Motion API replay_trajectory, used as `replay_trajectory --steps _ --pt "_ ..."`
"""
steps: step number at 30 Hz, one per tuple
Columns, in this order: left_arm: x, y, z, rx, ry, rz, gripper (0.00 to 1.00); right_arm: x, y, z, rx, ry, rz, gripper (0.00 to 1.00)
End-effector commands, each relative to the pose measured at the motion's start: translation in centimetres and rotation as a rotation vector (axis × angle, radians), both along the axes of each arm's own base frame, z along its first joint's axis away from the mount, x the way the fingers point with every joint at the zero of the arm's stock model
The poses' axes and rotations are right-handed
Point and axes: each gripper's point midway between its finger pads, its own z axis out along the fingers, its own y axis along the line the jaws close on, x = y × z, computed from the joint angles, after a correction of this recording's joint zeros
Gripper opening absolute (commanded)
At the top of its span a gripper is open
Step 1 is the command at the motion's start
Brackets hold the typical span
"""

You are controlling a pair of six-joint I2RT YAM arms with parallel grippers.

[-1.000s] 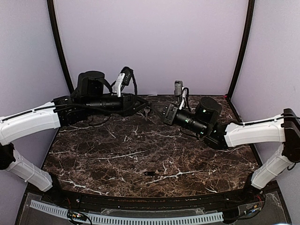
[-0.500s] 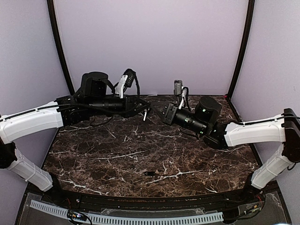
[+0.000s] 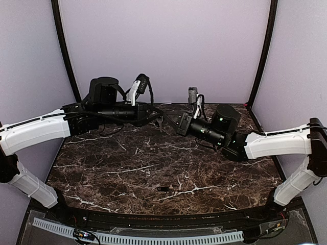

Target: Remove the keys from the keyring

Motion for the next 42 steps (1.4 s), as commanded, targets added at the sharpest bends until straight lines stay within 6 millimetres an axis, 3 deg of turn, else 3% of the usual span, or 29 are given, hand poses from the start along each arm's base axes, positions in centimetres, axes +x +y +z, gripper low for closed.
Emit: replay_trajectory --steps 1,7,10,13,15,19,22,23,25,27,33,37,42 --pt "-0.3 -0.5 1.5 -0.044 -0.018 -0.03 0.0 -0.5 0.3 2.2 0.044 -0.055 0.006 0.0" --pt "-0.2 -0.4 1.4 -0.07 -0.002 -0.015 0.0 -0.5 -0.4 1.8 0.052 -0.054 -0.011 0.02" --pt "0.0 -0.3 1.1 -0.08 0.011 0.0 0.0 -0.6 -1.3 1.5 0.065 -0.058 -0.026 0.25" --pt "0.1 -0.3 0.9 -0.087 0.025 0.009 0.0 -0.8 -2.5 1.3 0.08 -0.073 -0.039 0.41" --pt "0.2 -0.3 0.9 -0.095 0.031 0.013 0.0 -1.1 -3.2 1.4 0.093 -0.092 -0.045 0.49" --pt "0.4 -0.2 0.7 -0.105 0.041 0.026 0.0 -2.3 -4.3 1.3 0.104 -0.168 -0.052 0.54" --pt "0.6 -0.1 0.6 -0.107 0.045 0.037 0.0 -3.1 -4.9 0.7 0.086 -0.219 -0.068 0.55" --pt "0.6 -0.1 0.6 -0.106 0.047 0.04 0.0 -3.4 -4.9 0.5 0.071 -0.242 -0.067 0.52" --pt "0.7 0.0 0.5 -0.106 0.051 0.044 0.0 -4.3 -4.3 0.3 0.038 -0.283 -0.056 0.36" --pt "0.7 0.0 0.5 -0.108 0.054 0.046 0.0 -5.1 -3.4 0.2 0.0 -0.319 -0.058 0.3" --pt "0.7 -0.1 0.5 -0.113 0.062 0.043 0.0 -4.2 -1.3 -1.4 -0.103 -0.316 -0.11 0.33" --pt "0.7 0.0 0.6 -0.115 0.064 0.046 0.0 -3.7 -0.2 -1.5 -0.125 -0.328 -0.112 0.24" --pt "0.7 0.1 0.7 -0.115 0.063 0.051 0.0 -3.2 0.5 -2.1 -0.143 -0.322 -0.132 0.26"
